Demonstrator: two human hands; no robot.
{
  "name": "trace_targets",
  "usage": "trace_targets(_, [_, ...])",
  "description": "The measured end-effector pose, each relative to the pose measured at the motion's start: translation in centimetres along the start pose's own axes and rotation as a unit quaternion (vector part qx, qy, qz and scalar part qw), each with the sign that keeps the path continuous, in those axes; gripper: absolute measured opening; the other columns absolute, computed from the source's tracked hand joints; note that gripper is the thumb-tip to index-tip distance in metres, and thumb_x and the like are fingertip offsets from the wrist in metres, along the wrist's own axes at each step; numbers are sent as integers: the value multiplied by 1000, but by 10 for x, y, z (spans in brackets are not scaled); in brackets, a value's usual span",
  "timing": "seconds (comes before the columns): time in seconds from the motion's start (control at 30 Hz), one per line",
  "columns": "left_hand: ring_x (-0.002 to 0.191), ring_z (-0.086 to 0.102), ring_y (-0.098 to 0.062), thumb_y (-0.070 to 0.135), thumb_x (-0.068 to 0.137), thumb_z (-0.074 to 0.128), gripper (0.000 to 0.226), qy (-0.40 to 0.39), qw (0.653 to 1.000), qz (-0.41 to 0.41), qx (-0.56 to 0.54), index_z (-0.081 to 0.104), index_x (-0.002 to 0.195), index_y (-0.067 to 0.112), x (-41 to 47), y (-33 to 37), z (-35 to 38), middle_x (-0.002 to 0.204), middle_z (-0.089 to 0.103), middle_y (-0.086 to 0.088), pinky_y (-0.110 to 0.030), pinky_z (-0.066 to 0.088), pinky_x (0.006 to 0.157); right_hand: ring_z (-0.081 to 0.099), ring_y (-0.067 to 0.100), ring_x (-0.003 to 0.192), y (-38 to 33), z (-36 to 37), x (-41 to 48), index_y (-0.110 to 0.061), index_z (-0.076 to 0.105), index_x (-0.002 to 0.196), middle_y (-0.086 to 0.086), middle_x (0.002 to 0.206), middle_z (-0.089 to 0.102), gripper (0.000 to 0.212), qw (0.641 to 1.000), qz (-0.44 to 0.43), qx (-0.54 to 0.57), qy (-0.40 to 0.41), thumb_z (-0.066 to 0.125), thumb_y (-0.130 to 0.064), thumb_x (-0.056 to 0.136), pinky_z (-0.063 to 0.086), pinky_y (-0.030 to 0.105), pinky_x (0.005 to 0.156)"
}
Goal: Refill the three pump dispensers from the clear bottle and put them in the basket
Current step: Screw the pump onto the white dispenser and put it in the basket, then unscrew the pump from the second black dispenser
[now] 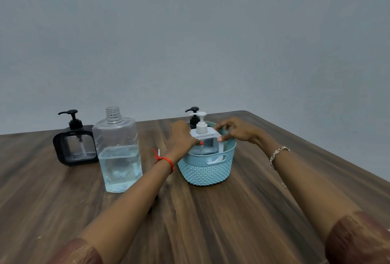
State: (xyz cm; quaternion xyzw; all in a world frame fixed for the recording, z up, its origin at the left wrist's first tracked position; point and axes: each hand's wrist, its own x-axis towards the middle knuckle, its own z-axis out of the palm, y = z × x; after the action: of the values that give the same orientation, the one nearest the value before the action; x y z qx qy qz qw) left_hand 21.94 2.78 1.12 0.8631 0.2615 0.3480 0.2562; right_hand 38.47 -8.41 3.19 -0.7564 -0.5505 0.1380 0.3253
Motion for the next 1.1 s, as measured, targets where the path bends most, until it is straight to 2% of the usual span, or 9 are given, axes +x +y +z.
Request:
trace_targets(0.13, [50, 27, -8, 20, 64, 83, 45, -4, 999, 17, 28, 41, 55, 9, -1, 3, 1, 57, 32, 1, -10, 35, 50, 49, 16, 96, 1, 1, -3, -16, 67, 111, 0, 107, 62, 38, 1000, -1, -15, 24, 75, -13, 74, 37, 26, 78])
trace_targets(0.27, [50, 32, -9, 7, 63, 80, 51, -37, 998, 14, 56, 30, 50, 14, -1, 2, -4, 54, 30, 1, -19, 27, 39, 51, 8, 73, -2, 2, -6, -8, 73, 97, -4, 77, 64, 31, 997, 1, -33, 69, 81, -12, 67, 38, 13, 57])
trace_targets(0.37, [76, 49, -17, -6, 65, 69, 52, -10, 998, 33, 46, 24, 50, 17, -3, 0, -4, 59, 40, -13, -12, 31, 39, 51, 4, 56, -2, 7, -8, -1, 74, 82, 0, 65, 66, 21, 993, -3, -41, 106, 82, -8, 64, 38, 8, 47])
trace_targets(0.53, [75, 45, -39, -5, 71, 62, 45, 20, 999, 32, 32, 27, 57, 19, -7, -4, 3, 64, 27, 5, -26, 34, 54, 54, 4, 52, -2, 16, -10, -1, 73, 69, 11, 70, 71, 12, 984, -14, -67, 162, 82, -6, 64, 42, 19, 52])
trace_targets(0.7, [71, 41, -18, -3, 72, 64, 42, 64, 997, 27, 14, 33, 60, 23, -11, -8, 6, 70, 40, 3, -17, 29, 53, 53, 2, 54, -2, 20, -11, 1, 71, 63, 12, 67, 71, 14, 981, -15, -70, 183, 83, -7, 62, 42, 44, 85])
trace_targets(0.77, [72, 42, -19, -1, 73, 63, 41, 67, 997, 19, 17, 33, 59, 23, -12, -6, 7, 74, 44, 0, -32, 37, 63, 50, 2, 55, -4, 20, -12, 1, 72, 65, 9, 66, 70, 15, 979, -9, -89, 185, 83, -9, 63, 41, 50, 89])
trace_targets(0.9, [73, 40, -19, 0, 73, 66, 24, 37, 999, 18, 25, 45, 69, 10, -12, -4, 0, 77, 44, -5, -26, 28, 56, 48, 6, 58, -11, 18, -16, -2, 73, 70, -5, 61, 62, 24, 976, 2, -141, 168, 83, -23, 64, 38, 41, 83])
trace_targets(1.03, [72, 40, -19, 7, 70, 73, 39, 10, 1000, 17, 19, 37, 59, 14, -15, 1, -16, 67, 38, 2, -20, 27, 50, 59, 17, 72, -29, 17, -20, -2, 72, 76, 8, 78, 72, 25, 972, 1, -136, 189, 78, -26, 69, 43, 39, 80])
trace_targets(1.1, [74, 46, -21, 10, 69, 75, 22, 31, 998, 39, 27, 54, 65, 5, -18, 8, -30, 73, 53, -8, -21, 26, 54, 62, 20, 72, -49, 17, -23, -3, 73, 78, 10, 79, 73, 18, 965, -36, -102, 240, 72, -20, 73, 48, 38, 76])
